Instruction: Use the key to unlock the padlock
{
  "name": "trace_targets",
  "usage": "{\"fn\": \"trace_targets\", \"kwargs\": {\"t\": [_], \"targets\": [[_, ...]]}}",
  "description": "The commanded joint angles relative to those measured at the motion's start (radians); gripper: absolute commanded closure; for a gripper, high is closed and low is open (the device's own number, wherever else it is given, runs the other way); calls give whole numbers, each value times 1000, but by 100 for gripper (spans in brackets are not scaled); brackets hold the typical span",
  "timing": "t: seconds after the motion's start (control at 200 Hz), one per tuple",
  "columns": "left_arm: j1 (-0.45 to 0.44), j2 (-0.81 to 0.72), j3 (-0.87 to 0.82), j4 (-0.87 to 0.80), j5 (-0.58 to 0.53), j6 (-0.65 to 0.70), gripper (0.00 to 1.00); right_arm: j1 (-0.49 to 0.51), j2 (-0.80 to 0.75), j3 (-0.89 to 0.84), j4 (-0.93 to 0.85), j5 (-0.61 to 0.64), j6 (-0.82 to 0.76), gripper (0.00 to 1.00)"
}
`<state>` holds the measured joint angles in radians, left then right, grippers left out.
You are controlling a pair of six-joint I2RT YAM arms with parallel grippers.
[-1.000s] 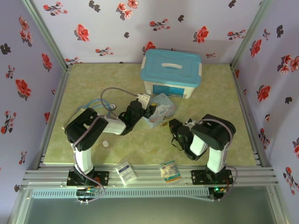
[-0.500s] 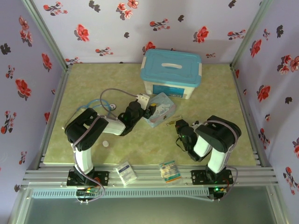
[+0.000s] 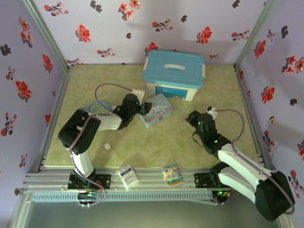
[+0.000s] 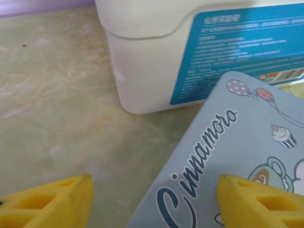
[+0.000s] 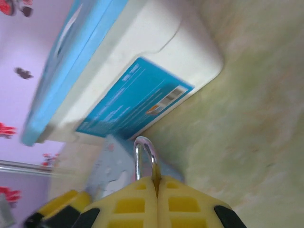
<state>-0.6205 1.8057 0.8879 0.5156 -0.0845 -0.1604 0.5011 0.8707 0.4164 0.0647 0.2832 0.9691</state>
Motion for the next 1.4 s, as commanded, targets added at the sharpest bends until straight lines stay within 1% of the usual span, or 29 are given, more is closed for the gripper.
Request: {"fn": "trace_targets", "kwargs": {"t": [0.0,0.08,0.15,0.26,0.305,0.325,0.335,0.35,0.485,0.555,0.605,0.65,0.705,0.825,0.895,1.02,1.165,1.285,1.315,1.395], "targets": [[27,-68,19,-198,-15,-30,29,-13,-63,93,-459,-49,-229,100],[25,-163,7,-217,-16,-55,24,-25,-94,150,-599,-65,-298,100],[25,-249,-16,-245,-34,-92,22,-34,-77,178,-681,-92,-339,100],[5,-380,-77,-350,-75,-228,18,-36,-9,196,-755,-110,-363,100],[-32,-428,-134,-351,-110,-292,16,-36,13,204,-762,-124,-363,100],[-55,-446,-163,-338,-120,-310,10,-36,21,207,-763,-130,-362,100],[-66,-453,-177,-334,-126,-319,3,-36,26,209,-761,-130,-361,100],[-84,-463,-195,-327,-139,-331,1,-36,33,211,-762,-129,-362,100],[-227,-498,-285,-333,-230,-397,0,-36,138,233,-770,-76,-377,100],[-297,-470,-281,-377,-281,-418,0,-36,185,224,-727,-97,-380,100],[-347,-433,-266,-423,-341,-434,0,-34,205,212,-677,-115,-374,100],[-366,-392,-258,-439,-382,-459,0,-32,218,196,-629,-134,-371,100],[-366,-344,-268,-405,-394,-488,0,-30,236,179,-578,-149,-365,100],[-362,-233,-237,-365,-431,-487,0,-30,277,138,-462,-190,-356,100],[-340,-177,-219,-331,-433,-488,0,-30,310,124,-405,-208,-351,100],[-282,-132,-230,-230,-423,-495,0,-29,394,143,-389,-192,-362,100],[-218,-117,-250,-137,-401,-493,0,-30,428,170,-409,-168,-361,100],[-171,-88,-248,-115,-367,-514,0,-29,486,193,-438,-170,-362,100],[-160,-86,-252,-106,-359,-519,0,-30,495,200,-447,-171,-367,96],[-146,-101,-266,-100,-354,-518,0,-29,491,200,-434,-175,-372,93]]}}
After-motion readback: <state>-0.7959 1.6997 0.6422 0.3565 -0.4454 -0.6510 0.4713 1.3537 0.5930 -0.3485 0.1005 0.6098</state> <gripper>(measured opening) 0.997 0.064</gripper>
